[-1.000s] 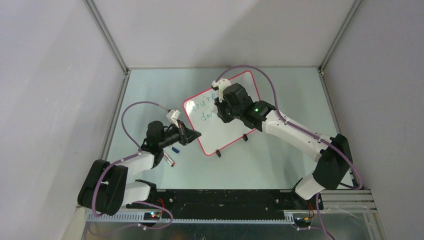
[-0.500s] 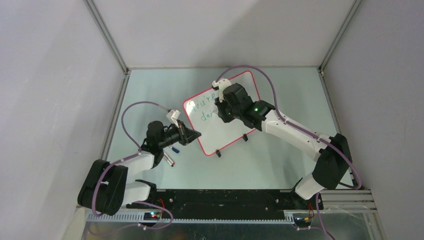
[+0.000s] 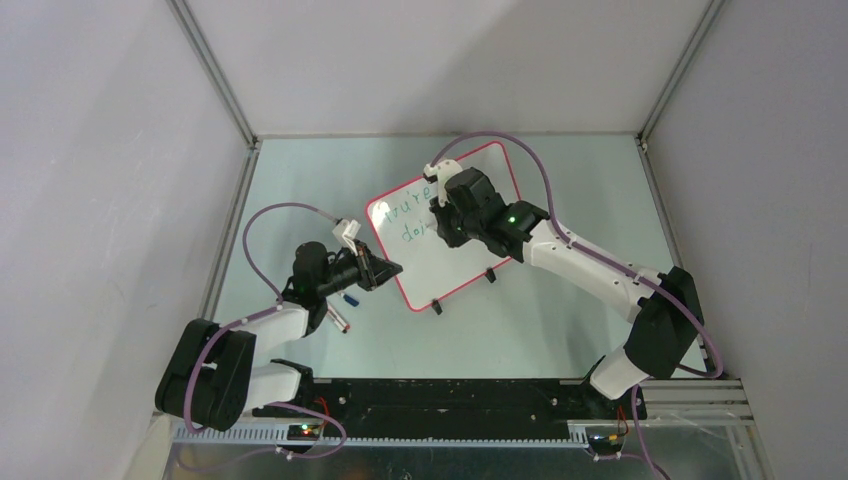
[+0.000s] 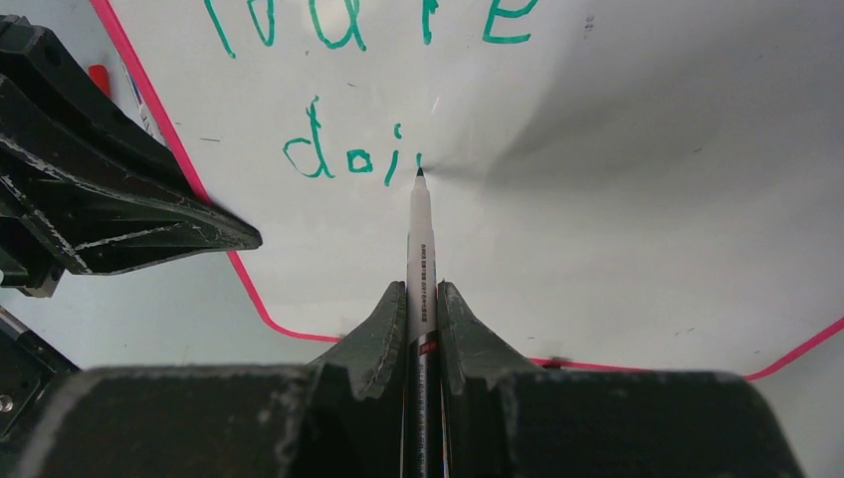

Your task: Write a sentence on the whiteboard

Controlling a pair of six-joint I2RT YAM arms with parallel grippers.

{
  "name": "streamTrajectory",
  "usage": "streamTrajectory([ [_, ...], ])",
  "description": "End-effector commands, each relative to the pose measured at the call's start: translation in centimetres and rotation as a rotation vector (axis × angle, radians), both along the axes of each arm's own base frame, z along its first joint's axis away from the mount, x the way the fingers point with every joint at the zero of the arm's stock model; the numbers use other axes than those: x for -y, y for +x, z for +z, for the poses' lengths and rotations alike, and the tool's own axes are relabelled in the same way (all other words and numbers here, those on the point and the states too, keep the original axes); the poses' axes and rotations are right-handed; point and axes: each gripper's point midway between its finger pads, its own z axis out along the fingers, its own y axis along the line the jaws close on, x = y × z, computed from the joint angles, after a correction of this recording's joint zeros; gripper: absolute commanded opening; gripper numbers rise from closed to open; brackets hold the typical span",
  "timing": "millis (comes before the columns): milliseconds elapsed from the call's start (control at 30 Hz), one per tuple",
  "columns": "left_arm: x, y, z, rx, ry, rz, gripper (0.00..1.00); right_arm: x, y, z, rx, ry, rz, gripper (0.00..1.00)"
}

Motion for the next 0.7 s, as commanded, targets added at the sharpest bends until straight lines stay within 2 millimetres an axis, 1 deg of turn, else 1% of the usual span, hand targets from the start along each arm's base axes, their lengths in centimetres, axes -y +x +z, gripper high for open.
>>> streamTrajectory([
  [0, -1.00, 0.76, -1.57, 0.014, 0.092, 0.043, 0.07, 0.44, 0.09, 0.31, 0.015, -0.008, -0.012, 0.00],
  [367, -1.03, 0.73, -1.59, 0.014, 0.092, 0.043, 0.07, 0.34, -0.41, 0.00, 0.003, -0.015, 0.002, 0.00],
  [667, -1.00, 0.73, -1.56, 0.015, 0.092, 0.042, 0.07, -0.16, 0.12, 0.53, 0.024, 0.004, 0.009, 0.00],
])
